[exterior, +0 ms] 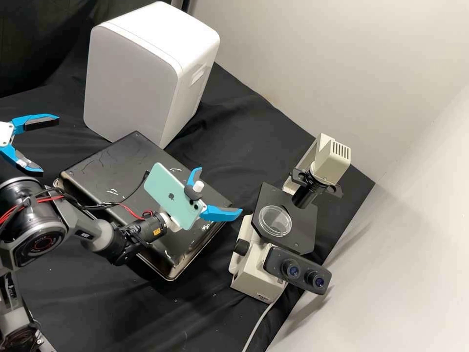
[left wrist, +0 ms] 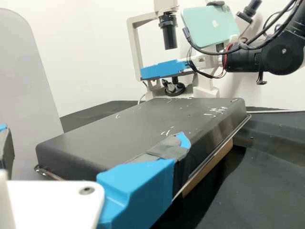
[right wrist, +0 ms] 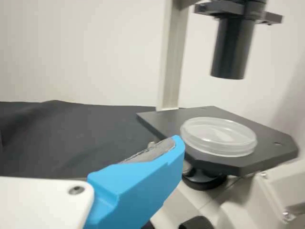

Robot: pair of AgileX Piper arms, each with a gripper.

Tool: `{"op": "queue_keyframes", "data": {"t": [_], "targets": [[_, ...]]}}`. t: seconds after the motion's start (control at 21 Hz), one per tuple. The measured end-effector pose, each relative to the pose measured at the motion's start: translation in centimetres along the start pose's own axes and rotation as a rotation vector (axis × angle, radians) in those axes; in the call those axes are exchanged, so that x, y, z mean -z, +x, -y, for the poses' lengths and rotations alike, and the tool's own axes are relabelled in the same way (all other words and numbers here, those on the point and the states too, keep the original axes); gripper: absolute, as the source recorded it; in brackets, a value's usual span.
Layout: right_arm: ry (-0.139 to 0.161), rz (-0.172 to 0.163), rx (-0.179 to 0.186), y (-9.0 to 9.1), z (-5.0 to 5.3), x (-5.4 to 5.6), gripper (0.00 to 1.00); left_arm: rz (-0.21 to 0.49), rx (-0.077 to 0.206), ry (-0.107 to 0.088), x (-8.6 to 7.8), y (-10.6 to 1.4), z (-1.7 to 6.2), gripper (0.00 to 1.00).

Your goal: Place the petri dish on the bench

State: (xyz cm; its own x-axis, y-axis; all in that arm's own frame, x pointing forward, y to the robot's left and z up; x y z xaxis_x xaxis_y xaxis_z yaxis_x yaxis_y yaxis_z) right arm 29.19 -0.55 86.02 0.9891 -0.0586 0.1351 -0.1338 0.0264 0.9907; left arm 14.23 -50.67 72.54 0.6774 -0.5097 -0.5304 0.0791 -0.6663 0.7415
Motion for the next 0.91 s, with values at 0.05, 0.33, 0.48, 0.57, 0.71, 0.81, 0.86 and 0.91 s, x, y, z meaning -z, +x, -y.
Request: {"op": "queue_keyframes", "data": {"t": [0.05, 0.33, 0.48, 0.57, 0.71, 0.81, 0.86, 0.91], "targets": [[-0.003, -0.001, -0.01, 0.0, -0.2, -0.1, 1.0, 0.002, 0.0, 0.0, 0.0, 0.0, 0.0, 1.0], [-0.005, 0.038, -0.048, 0.5, -1.1, -1.6, 1.0, 0.009, 0.001, 0.0, -0.2, 0.0, 0.01, 1.0], [0.004, 0.043, -0.066, 1.1, -1.6, -2.0, 1.0, 0.009, 0.001, 0.0, -0.2, 0.0, 0.01, 1.0], [0.015, 0.05, -0.074, 1.6, -1.8, -2.3, 1.0, 0.009, 0.001, 0.0, -0.2, 0.0, 0.01, 1.0], [0.014, 0.06, -0.082, 2.5, -2.1, -2.9, 1.0, 0.009, 0.001, 0.0, -0.2, 0.0, 0.01, 1.0], [0.014, 0.076, -0.08, 3.1, -2.2, -3.3, 1.0, 0.011, 0.005, 0.005, -0.2, 0.1, 0.1, 1.0], [0.013, 0.083, -0.085, 3.3, -2.4, -3.5, 1.0, 0.011, 0.01, 0.003, -0.2, 0.1, 0.19, 1.0], [0.013, 0.088, -0.087, 3.4, -2.5, -3.8, 1.0, 0.015, 0.015, 0.002, -0.2, 0.1, 0.27, 1.0]]}}
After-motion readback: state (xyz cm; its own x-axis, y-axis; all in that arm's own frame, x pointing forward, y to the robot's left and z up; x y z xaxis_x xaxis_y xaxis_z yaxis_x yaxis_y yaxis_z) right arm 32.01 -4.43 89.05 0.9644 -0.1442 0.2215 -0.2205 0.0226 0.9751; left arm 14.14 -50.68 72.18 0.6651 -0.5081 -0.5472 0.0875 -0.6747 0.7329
